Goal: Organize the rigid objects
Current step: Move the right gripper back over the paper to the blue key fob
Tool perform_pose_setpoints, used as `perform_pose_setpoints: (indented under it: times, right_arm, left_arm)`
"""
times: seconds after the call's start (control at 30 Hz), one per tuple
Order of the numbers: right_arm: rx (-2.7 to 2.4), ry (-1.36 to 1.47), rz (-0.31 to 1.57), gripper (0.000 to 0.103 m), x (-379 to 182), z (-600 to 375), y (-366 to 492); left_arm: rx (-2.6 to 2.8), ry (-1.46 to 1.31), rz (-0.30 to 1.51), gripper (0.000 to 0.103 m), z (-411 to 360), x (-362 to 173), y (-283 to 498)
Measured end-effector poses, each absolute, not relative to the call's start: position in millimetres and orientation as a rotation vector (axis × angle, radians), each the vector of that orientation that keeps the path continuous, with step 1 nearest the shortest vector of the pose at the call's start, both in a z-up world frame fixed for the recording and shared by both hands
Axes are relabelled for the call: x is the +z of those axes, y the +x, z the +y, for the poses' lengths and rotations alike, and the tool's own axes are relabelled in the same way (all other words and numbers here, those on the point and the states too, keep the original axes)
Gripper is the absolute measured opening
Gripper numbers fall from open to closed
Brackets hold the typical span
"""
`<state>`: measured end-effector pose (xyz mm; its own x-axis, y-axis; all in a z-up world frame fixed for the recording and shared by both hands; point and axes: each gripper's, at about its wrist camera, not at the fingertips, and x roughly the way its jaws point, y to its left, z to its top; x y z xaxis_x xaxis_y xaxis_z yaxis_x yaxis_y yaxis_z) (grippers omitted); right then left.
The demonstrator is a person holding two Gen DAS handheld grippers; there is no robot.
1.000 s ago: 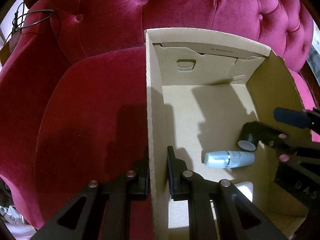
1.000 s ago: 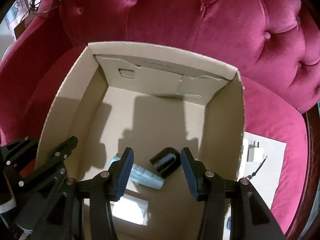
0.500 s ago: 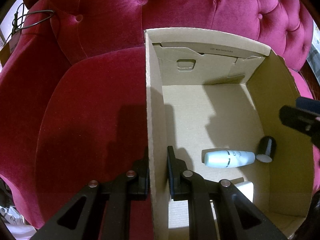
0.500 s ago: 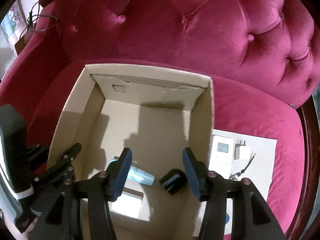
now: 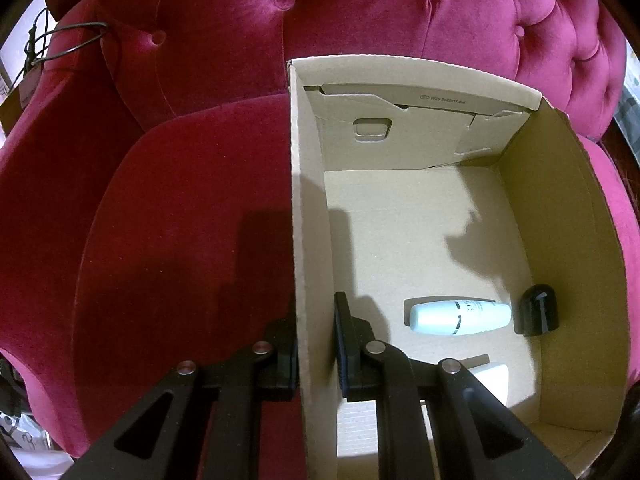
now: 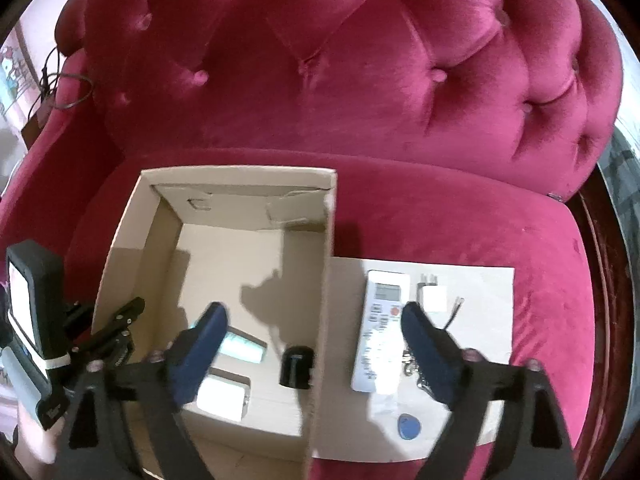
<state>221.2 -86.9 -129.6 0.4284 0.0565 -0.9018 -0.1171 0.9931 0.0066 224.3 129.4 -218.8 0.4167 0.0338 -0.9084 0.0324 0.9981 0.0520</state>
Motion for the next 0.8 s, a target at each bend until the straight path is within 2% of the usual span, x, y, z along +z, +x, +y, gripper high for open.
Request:
perform_pose_setpoints:
  times: [0.17, 0.8]
  right_arm:
    - [0.079, -0.027, 1.111, 0.102, -123.1, -109.9, 216.7]
    - [-0.043, -0.023, 1.138, 0.103, -153.9, -180.7, 185.2]
  left_arm:
    - [0.002, 0.067, 1.141, 0.015, 128.6, -218.3, 224.1]
    - [0.005, 0.071, 1.141, 0.015, 127.7, -218.1, 225.0]
